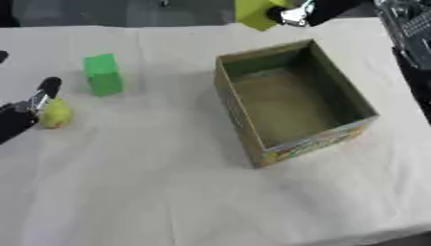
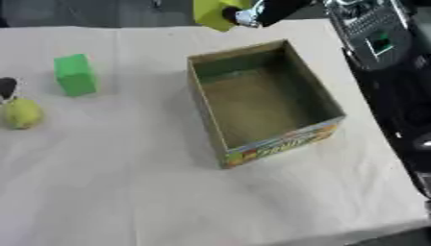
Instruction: Pick up the objects with one hand, pass them to the other hand, and then place them into the box on the other side of the table.
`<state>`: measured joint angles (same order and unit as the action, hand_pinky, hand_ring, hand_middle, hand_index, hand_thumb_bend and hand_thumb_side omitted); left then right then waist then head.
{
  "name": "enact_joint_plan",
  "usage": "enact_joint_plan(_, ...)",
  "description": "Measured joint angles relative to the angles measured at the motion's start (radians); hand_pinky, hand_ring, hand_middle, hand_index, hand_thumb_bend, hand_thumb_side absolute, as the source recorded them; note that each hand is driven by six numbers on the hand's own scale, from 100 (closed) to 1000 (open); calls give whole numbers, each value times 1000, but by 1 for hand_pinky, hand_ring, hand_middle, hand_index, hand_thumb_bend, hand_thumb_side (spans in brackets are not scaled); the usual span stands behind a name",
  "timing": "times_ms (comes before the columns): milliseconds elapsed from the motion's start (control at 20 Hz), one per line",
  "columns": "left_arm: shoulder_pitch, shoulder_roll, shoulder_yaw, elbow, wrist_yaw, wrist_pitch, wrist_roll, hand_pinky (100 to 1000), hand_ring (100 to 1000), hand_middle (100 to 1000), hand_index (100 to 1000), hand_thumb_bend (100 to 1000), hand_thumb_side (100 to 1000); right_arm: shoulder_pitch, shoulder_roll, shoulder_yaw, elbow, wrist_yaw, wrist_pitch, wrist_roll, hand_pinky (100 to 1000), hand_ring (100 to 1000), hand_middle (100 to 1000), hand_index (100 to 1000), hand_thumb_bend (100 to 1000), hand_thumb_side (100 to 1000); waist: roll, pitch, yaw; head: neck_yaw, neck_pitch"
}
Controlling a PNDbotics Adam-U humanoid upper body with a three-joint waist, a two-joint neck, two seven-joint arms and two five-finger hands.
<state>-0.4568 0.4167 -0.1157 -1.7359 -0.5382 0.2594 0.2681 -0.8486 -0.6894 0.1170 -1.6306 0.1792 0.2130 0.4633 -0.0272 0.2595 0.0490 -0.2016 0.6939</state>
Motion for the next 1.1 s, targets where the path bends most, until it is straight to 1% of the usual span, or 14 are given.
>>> enact_joint_plan(450,3,52,37,-28,40,20,47,799,765,694,783,568,632,84,-75,1,13,-1,-32,13,825,655,556,626,284,111,0,0,2,-4,-1)
enact_joint_plan(650,3,67,47,-38,50,27,63,799,765,694,784,564,633,125,-103,6,14,-1,-44,17,826,657,558,627,288,119,0,0,2,-13,-2)
enact_joint_plan(900,3,71,58,-39,57,32,78,798,764,693,785,552,642,164,-121,14,14,-1,-57,23,824,660,563,631,293,135,5,0,2,-23,-3)
enact_joint_plan(1100,3,73,63,-42,62,34,88,798,765,693,785,543,645,177,-125,30,19,3,-69,39,823,666,571,638,305,149,7,0,2,-26,-9)
